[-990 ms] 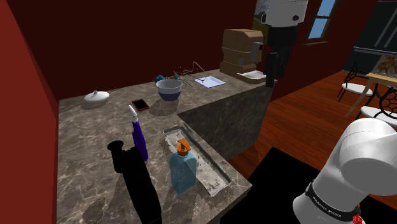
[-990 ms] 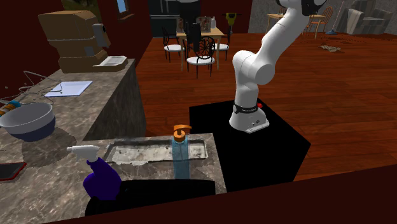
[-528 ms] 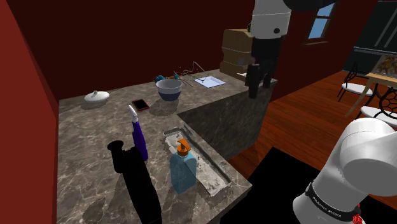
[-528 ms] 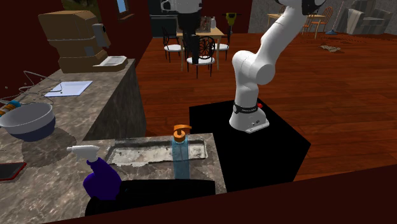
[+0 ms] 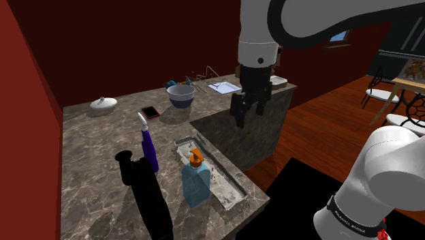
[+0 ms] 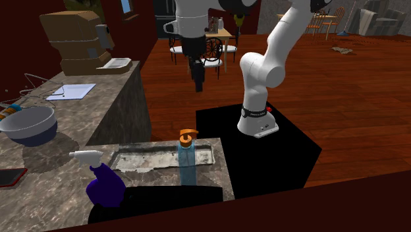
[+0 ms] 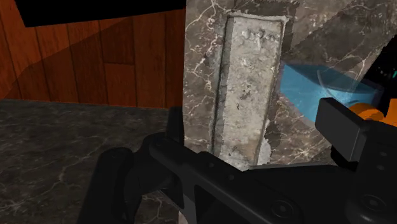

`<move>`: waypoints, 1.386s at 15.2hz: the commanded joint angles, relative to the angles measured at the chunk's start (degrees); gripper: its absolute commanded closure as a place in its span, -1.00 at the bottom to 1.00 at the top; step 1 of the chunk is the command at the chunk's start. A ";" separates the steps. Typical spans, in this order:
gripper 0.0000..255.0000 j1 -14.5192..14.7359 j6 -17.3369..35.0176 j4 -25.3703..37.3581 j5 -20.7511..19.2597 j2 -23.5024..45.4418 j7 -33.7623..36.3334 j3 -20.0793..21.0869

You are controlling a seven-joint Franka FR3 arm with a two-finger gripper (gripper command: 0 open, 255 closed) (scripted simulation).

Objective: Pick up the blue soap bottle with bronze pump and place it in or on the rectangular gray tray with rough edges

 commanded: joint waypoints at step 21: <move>-1.00 -0.64 23.52 6.63 -2.19 26.02 23.09 15.55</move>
